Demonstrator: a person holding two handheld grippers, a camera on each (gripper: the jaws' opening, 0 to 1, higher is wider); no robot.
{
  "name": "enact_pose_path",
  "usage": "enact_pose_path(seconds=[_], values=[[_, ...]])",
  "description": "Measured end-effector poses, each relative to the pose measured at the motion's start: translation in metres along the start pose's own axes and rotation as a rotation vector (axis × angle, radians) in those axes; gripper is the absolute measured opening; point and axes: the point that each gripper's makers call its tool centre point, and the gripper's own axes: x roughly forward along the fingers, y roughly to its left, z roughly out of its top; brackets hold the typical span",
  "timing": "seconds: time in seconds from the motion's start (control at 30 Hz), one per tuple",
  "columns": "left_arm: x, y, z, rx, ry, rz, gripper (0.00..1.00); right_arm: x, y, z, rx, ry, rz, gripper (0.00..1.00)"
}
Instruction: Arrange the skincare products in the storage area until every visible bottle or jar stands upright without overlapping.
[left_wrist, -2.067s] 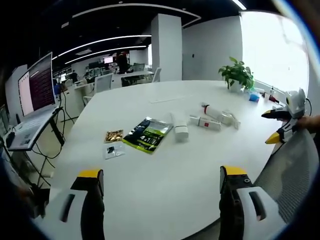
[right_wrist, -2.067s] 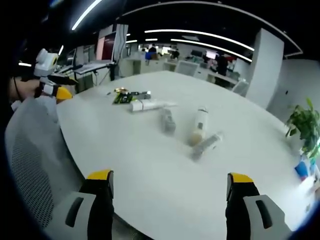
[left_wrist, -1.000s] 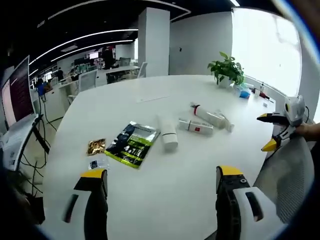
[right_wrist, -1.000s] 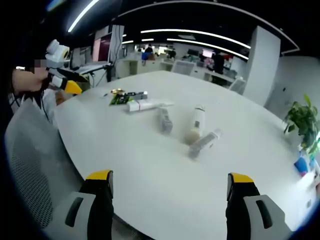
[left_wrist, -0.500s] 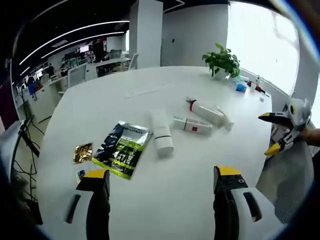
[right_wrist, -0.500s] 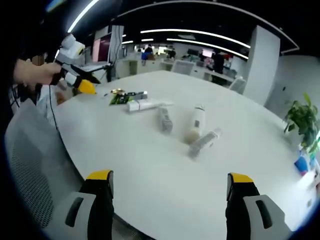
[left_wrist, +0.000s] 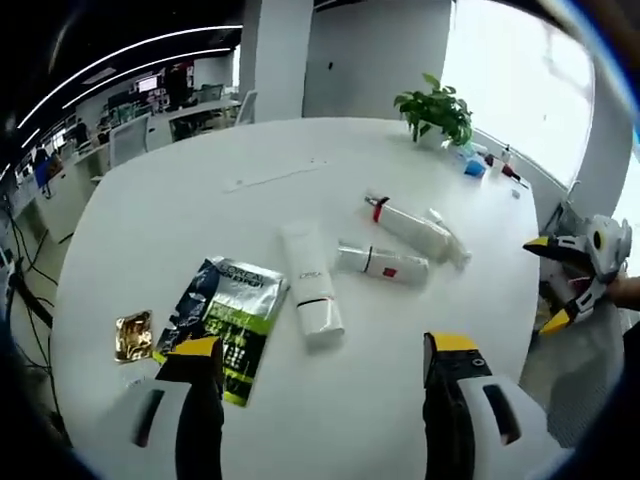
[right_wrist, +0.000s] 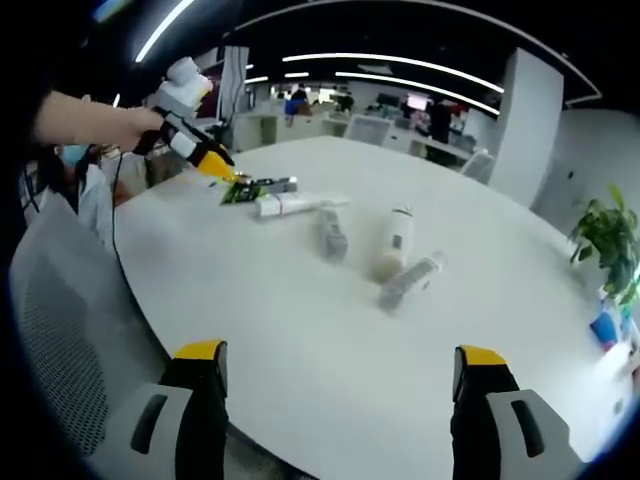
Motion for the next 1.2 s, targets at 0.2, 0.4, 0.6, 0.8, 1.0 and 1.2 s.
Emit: enact_pose_path(seconds=[0.2,0.4,0.6,0.8,1.0,1.2], values=[[0.020,0.000,0.004,-0.022,0.029,-0.027,0.75,-0.001,-0.002,-0.001,0.014,0.003,-0.009,0.98],[0.034,0.004,0.005,-0.020,0.050,-0.039,0.74,0.000,-0.004,-0.003,0.024,0.005,-0.014,0.98],[0.041,0.009,0.003,0.026,0.092,-0.033,0.73,-0.001,-0.004,-0.003,0.030,0.008,-0.022,0.98],[0.057,0.014,0.013,0.021,0.121,-0.032,0.69,-0.001,-0.006,-0.004,0.038,0.011,-0.024,0.98],[0.064,-0.002,0.015,0.084,0.179,-0.029,0.66,-0.001,-0.005,-0.004,0.035,0.015,-0.023,0.98],[0.074,-0.001,0.025,0.095,0.203,-0.036,0.64,-0.001,-0.005,-0.004,0.042,0.012,-0.026,0.98]])
